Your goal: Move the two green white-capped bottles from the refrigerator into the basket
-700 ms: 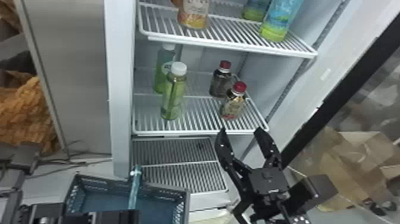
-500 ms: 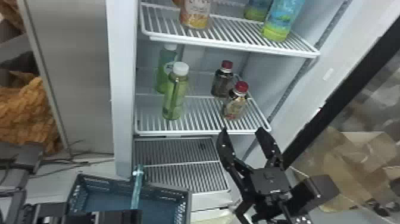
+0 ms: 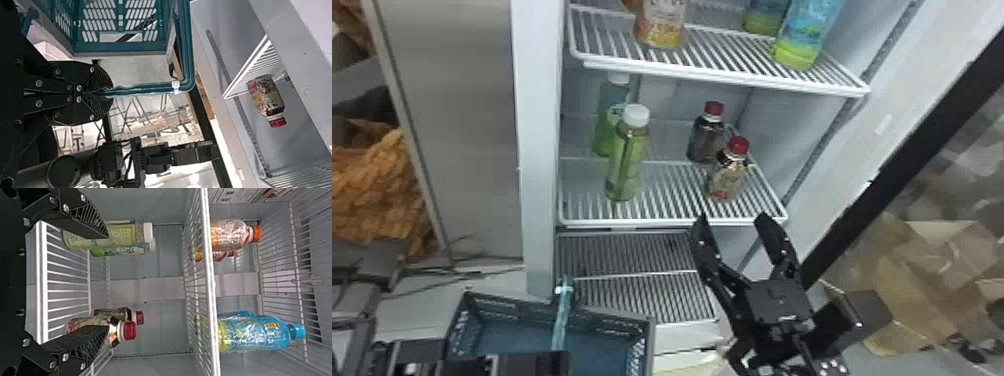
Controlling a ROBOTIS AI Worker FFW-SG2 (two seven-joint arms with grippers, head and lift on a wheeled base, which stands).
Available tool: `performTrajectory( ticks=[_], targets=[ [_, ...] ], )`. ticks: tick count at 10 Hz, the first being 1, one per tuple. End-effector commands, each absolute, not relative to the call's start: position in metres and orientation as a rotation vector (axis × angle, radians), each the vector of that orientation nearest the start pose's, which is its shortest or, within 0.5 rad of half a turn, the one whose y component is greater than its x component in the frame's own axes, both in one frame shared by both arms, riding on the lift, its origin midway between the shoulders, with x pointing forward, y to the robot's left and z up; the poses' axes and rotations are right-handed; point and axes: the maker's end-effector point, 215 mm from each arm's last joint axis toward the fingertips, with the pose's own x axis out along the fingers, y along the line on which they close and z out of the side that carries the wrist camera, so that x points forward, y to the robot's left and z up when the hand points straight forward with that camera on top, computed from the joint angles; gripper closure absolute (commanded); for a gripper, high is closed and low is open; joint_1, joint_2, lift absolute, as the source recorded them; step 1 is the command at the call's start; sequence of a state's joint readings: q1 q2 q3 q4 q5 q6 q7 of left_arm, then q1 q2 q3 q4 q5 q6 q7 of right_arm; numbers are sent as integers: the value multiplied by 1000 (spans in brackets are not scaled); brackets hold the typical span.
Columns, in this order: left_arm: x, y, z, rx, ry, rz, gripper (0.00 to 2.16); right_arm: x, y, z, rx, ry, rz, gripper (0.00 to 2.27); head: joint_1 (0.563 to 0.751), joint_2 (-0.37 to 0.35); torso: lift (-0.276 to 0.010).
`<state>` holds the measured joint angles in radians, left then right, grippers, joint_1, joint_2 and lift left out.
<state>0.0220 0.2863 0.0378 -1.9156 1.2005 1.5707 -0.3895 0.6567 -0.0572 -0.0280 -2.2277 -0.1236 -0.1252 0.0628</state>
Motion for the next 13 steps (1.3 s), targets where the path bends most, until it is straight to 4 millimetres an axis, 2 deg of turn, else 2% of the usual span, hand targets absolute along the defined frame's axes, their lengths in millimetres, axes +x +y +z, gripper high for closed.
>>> performTrajectory(
  ticks=[1,7,13],
  targets=[
    [305,32,-355,-772,1097,-1163,1161,415,-216,-273,90,-121,102,240,695,-317,-263],
    [305,32,-353,-775,1094,-1165,1161,458,-185,-301,80,-99,164,239,695,-244,-263],
    [305,31,-351,-779,1092,-1171,1161,513,-157,-309,23,-83,225,240,695,-190,-263]
  ],
)
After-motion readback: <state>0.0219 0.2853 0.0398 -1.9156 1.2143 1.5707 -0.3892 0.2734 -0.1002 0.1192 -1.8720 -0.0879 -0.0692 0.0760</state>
